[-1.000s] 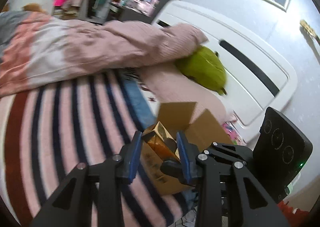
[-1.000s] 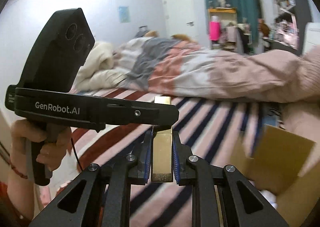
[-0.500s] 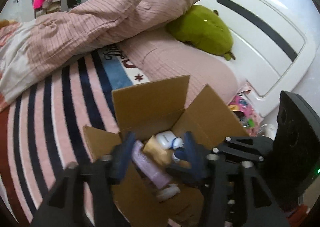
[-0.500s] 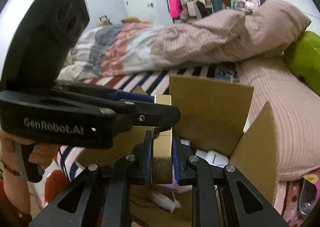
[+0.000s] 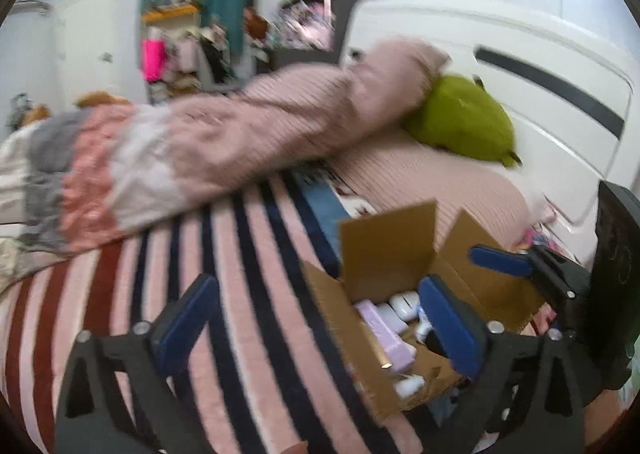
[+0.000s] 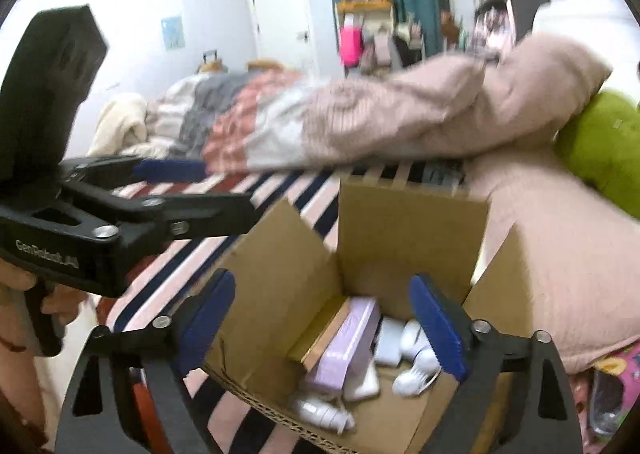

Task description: Organize rigid objects

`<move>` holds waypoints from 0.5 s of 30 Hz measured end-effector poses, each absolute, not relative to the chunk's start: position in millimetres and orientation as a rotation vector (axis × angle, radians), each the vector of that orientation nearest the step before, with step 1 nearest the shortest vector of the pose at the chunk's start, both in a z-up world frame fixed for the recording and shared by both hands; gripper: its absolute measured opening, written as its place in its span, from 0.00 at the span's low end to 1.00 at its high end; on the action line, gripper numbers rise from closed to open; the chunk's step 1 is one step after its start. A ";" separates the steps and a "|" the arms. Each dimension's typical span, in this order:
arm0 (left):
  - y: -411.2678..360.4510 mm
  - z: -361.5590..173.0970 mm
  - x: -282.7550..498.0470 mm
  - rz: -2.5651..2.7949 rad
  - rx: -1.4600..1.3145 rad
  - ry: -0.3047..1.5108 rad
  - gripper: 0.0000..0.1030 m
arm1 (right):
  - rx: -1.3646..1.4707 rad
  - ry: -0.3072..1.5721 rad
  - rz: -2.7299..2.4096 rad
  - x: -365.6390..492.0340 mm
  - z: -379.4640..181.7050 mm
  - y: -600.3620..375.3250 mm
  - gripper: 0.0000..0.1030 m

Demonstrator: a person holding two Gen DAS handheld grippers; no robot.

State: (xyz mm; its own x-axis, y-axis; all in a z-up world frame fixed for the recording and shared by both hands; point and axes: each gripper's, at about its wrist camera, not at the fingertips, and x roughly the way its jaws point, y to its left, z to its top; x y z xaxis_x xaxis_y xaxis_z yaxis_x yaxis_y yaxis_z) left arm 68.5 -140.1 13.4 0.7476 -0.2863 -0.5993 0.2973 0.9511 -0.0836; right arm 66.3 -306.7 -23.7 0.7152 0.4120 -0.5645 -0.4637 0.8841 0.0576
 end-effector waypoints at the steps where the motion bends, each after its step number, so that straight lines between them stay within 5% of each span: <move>1: -133.6 17.4 61.5 -0.303 0.011 0.630 0.98 | -0.109 0.574 0.490 60.9 -19.6 -304.6 0.96; 15: -49.2 27.6 8.2 -0.119 -0.073 0.553 0.98 | -0.131 0.508 0.503 32.1 10.2 -274.5 1.00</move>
State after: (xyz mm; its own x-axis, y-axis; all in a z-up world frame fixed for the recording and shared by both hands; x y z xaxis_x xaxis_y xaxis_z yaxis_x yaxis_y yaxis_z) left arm 8.2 -49.2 27.6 0.8444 -0.1324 -0.5191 0.0933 0.9905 -0.1009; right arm 32.1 -274.5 10.2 0.7553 0.4281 -0.4962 -0.4919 0.8706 0.0024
